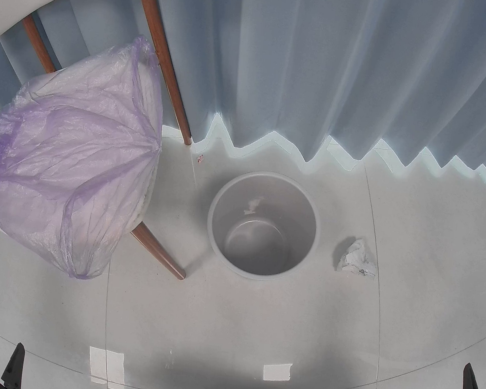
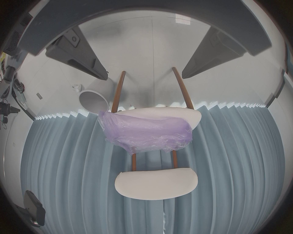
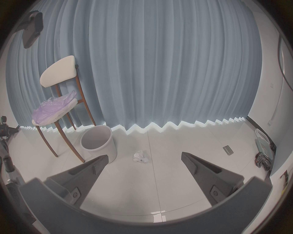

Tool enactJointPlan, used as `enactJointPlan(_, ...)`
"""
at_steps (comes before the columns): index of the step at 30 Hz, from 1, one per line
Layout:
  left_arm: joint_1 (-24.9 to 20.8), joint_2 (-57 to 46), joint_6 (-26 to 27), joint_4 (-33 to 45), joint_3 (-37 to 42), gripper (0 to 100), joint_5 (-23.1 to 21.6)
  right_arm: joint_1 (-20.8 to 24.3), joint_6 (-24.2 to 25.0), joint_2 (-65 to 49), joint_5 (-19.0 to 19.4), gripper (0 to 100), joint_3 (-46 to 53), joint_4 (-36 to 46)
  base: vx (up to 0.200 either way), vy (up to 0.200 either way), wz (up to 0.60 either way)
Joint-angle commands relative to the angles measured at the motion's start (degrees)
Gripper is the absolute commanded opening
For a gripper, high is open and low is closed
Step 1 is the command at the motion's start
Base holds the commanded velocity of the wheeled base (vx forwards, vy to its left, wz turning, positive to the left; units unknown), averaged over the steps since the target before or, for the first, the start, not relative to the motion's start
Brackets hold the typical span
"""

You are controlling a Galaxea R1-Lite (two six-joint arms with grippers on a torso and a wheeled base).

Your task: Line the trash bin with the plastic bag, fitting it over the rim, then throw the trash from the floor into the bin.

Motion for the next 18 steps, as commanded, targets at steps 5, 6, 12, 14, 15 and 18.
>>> enactJointPlan(5,0.2,-0.9,0.3,-0.7,1.0,100,-0.1,0.0,0.0,-1.0,0.0,100,1.0,0.0,0.000,0.000,0.00)
enactJointPlan(6,0.1,-0.9,0.3,-0.8,1.0,100,-0.3,0.0,0.0,-0.9,0.0,100,1.0,0.0,0.000,0.000,0.00)
enactJointPlan(12,0.1,-0.9,0.4,-1.0,1.0,100,-0.3,0.0,0.0,-0.9,0.0,100,1.0,0.0,0.000,0.000,0.00)
enactJointPlan(14,0.1,-0.9,0.4,-1.0,1.0,100,-0.4,0.0,0.0,-0.9,0.0,100,1.0,0.0,0.000,0.000,0.00)
enactJointPlan(15,0.1,-0.9,0.4,-1.1,1.0,100,-0.3,0.0,0.0,-0.9,0.0,100,1.0,0.0,0.000,0.000,0.00)
enactJointPlan(18,0.2,-0.9,0.4,-7.2,1.0,100,0.2,0.0,0.0,-0.9,0.0,100,1.0,0.0,0.000,0.000,0.00)
